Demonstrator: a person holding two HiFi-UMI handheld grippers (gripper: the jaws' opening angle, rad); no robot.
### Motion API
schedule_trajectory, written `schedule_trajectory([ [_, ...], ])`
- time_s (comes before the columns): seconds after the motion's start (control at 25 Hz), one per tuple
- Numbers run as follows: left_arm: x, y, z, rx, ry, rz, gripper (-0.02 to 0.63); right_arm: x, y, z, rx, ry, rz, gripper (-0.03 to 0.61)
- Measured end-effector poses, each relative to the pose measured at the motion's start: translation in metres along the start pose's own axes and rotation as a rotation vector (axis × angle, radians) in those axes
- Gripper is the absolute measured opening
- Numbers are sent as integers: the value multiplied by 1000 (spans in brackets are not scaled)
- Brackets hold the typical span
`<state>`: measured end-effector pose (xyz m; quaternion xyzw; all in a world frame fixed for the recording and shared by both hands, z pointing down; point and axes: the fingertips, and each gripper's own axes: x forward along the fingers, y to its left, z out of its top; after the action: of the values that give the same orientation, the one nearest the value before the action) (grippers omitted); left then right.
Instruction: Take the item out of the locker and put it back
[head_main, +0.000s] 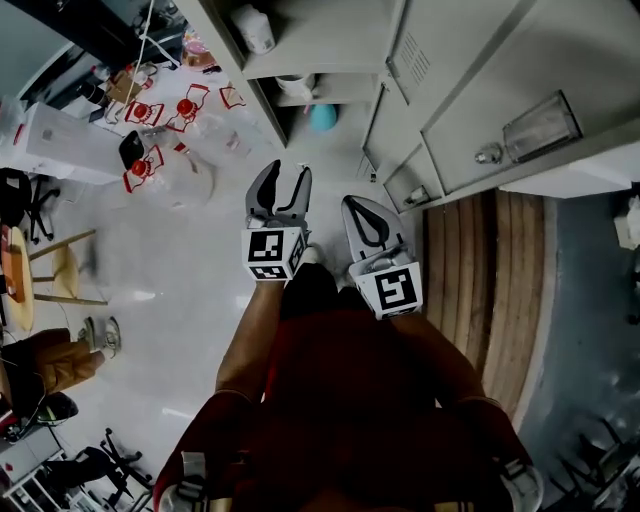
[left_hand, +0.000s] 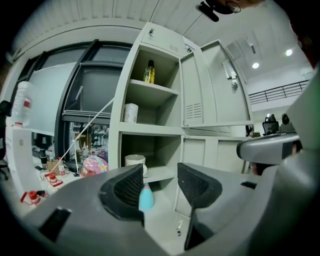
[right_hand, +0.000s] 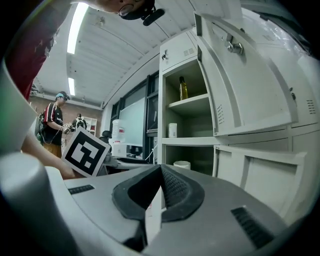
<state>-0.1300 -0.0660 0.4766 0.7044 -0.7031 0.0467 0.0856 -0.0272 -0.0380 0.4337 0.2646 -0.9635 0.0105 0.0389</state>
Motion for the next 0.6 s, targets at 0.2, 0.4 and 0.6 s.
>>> schedule_trajectory([
  [0.2, 29, 11, -21, -5, 56, -45, 196, 27, -17, -11, 17, 44, -68, -3],
  [0.4, 60, 21, -35, -20, 79, -90, 196, 51, -25, -18, 26, 60, -107, -3],
  [0.6, 92, 33, -50, -41, 89, -121, 196, 72, -36, -36, 53, 97, -169, -3],
])
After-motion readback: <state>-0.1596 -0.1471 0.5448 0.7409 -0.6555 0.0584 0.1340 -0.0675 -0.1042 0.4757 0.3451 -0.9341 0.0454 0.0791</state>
